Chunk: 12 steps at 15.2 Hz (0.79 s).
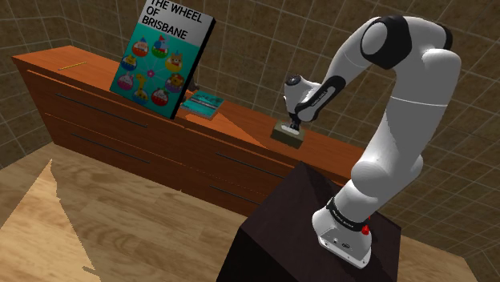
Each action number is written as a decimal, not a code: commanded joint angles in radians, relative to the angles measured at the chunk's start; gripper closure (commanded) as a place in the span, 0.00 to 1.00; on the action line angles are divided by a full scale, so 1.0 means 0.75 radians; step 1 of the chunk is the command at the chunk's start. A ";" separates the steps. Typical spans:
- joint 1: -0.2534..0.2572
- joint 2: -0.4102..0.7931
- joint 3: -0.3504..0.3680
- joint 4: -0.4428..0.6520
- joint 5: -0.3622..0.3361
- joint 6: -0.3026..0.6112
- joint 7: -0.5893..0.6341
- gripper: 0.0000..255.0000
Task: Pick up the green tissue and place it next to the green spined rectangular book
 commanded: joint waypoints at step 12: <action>0.002 -0.215 0.026 -0.025 0.120 -0.160 -0.183 1.00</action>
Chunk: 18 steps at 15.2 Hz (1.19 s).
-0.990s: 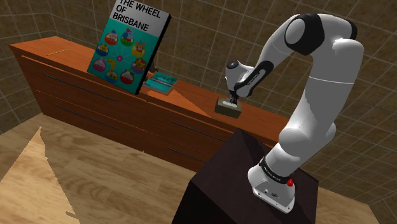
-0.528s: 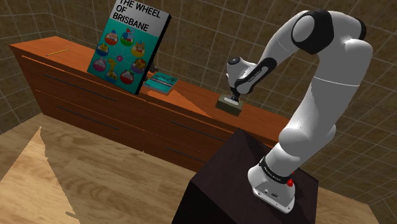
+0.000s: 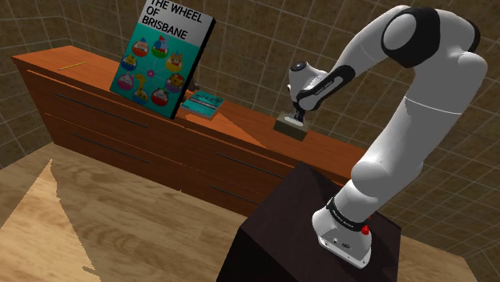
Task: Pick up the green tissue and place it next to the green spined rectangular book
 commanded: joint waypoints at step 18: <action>0.018 -0.259 0.025 0.051 0.147 -0.263 -0.239 1.00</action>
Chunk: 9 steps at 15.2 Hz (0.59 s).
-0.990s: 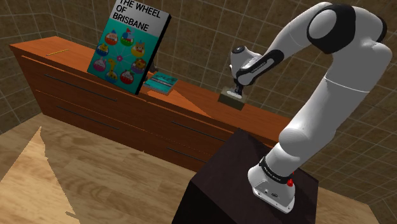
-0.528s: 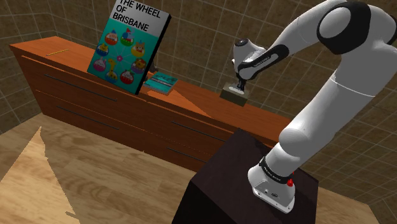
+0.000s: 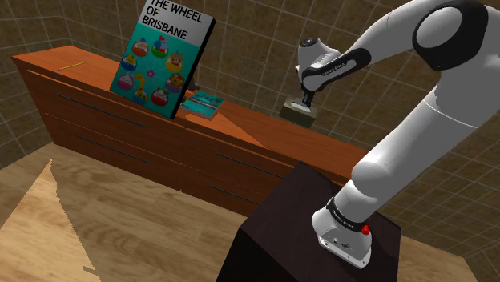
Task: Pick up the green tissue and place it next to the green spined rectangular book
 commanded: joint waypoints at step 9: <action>0.015 -0.098 0.015 0.073 0.064 -0.149 -0.108 1.00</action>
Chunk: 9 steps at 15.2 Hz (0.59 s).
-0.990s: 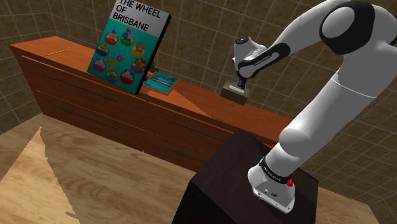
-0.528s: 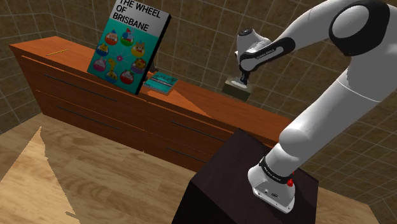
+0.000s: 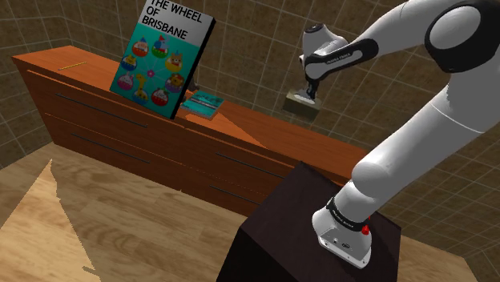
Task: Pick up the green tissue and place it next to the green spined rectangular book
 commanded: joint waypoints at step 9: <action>0.093 0.131 0.097 0.221 0.099 -0.163 0.057 1.00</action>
